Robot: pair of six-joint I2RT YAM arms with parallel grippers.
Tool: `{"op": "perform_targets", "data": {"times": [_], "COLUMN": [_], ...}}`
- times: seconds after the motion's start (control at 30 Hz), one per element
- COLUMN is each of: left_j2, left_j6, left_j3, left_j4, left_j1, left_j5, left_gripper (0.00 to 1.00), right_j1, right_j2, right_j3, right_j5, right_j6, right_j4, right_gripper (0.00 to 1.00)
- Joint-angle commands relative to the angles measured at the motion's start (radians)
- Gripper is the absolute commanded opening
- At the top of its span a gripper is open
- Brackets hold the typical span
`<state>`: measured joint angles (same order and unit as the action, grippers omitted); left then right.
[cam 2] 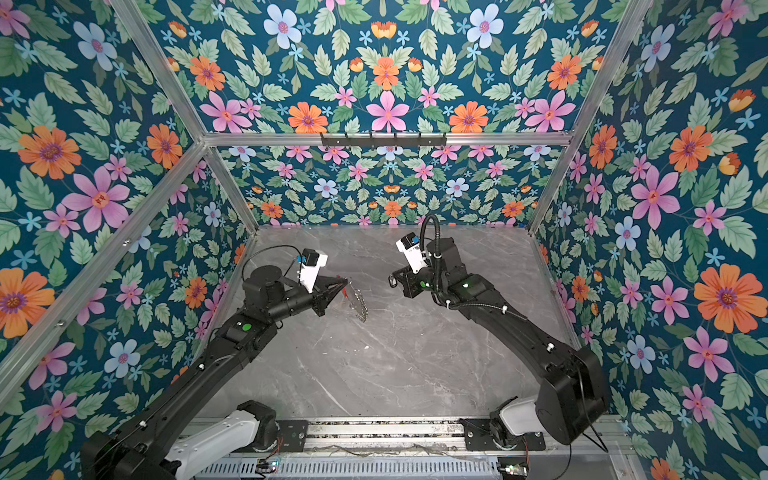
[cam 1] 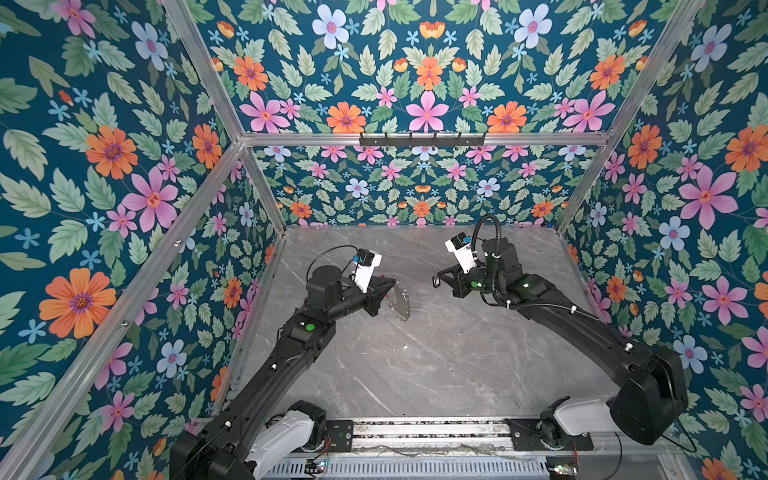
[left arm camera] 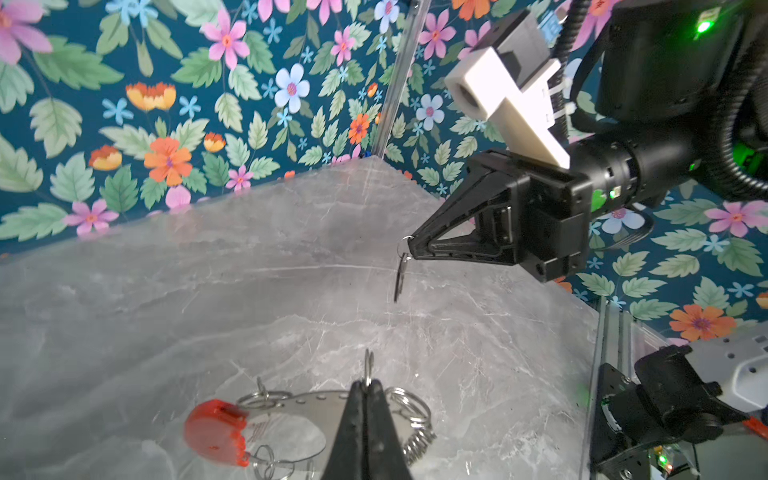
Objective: Put the keys on the keyring
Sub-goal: 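Carry the key with the right gripper toward the keyring held by the left gripper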
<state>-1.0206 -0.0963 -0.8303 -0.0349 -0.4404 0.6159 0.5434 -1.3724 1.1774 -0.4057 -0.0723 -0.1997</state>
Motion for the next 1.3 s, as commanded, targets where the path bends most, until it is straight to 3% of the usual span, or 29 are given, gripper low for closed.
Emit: {"op": "perform_targets", "data": {"times": [0.0, 0.1, 0.43, 1.27], "left_j2": [-0.03, -0.054, -0.076, -0.146], "left_j6": [0.092, 0.099, 0.269, 0.297], "left_j3": [-0.034, -0.04, -0.029, -0.107], "left_j4": [-0.064, -0.127, -0.161, -0.085], "left_j1": [-0.003, -0.006, -0.06, -0.131], "left_j5": [0.136, 0.189, 0.217, 0.171], "left_gripper": [0.04, 0.0, 0.0, 0.0], "right_j1": [0.025, 0.053, 0.095, 0.125], "right_j2": [0.04, 0.064, 0.081, 0.052], "right_j3": [0.039, 0.071, 0.162, 0.205], "right_j5": [-0.042, -0.046, -0.102, -0.072], "right_j6": [0.038, 0.05, 0.093, 0.108], "right_j4": [-0.111, -0.159, -0.323, -0.302], "right_gripper": [0.0, 0.0, 0.0, 0.0]}}
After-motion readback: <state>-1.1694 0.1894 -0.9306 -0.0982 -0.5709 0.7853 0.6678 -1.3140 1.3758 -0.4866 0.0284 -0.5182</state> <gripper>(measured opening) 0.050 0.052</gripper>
